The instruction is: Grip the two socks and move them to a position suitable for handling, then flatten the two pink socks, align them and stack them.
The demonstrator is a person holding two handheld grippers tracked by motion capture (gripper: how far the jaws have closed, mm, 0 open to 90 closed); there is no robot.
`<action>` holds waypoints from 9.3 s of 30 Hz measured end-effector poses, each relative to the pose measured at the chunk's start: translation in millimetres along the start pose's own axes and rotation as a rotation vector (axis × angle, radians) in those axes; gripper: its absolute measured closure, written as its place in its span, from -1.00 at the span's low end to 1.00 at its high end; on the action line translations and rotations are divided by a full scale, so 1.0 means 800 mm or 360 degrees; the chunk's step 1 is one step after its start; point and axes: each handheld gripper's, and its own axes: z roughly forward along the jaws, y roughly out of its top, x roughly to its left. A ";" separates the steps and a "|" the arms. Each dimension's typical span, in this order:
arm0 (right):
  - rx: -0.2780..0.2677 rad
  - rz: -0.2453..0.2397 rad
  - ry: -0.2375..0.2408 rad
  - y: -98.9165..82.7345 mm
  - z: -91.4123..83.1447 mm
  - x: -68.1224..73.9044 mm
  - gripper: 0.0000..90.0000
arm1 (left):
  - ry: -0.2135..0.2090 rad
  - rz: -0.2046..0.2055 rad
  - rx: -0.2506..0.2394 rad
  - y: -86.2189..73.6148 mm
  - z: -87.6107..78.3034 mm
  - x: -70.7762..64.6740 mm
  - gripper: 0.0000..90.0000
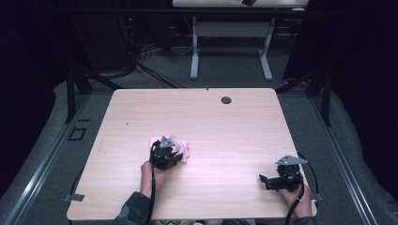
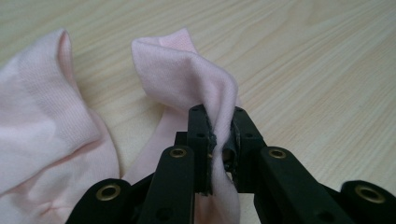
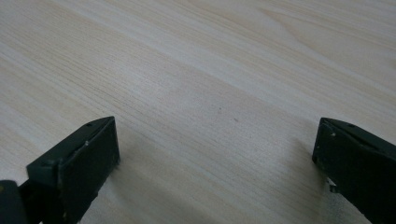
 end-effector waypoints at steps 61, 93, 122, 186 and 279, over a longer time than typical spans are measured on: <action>-0.0004 -0.0058 0.0375 0.064 -0.007 0.096 -0.22 | -0.0126 0.0004 0.0046 -0.032 -0.038 -0.071 -0.20; 0.0197 -0.0215 0.0445 0.081 0.043 0.159 0.61 | -0.0186 0.0040 0.0137 -0.039 -0.018 -0.086 0.51; 0.0263 -0.0127 0.0518 0.058 0.007 0.127 0.95 | -0.0217 0.0032 0.0135 -0.072 -0.042 -0.089 0.87; 0.0034 -0.0042 0.0381 0.070 -0.009 0.087 -0.37 | 0.0004 0.0266 -0.0052 0.057 -0.014 -0.003 0.83; 0.0301 -0.0244 0.0424 0.130 0.075 0.115 0.71 | 0.0036 0.0293 0.0276 0.026 0.035 -0.024 0.55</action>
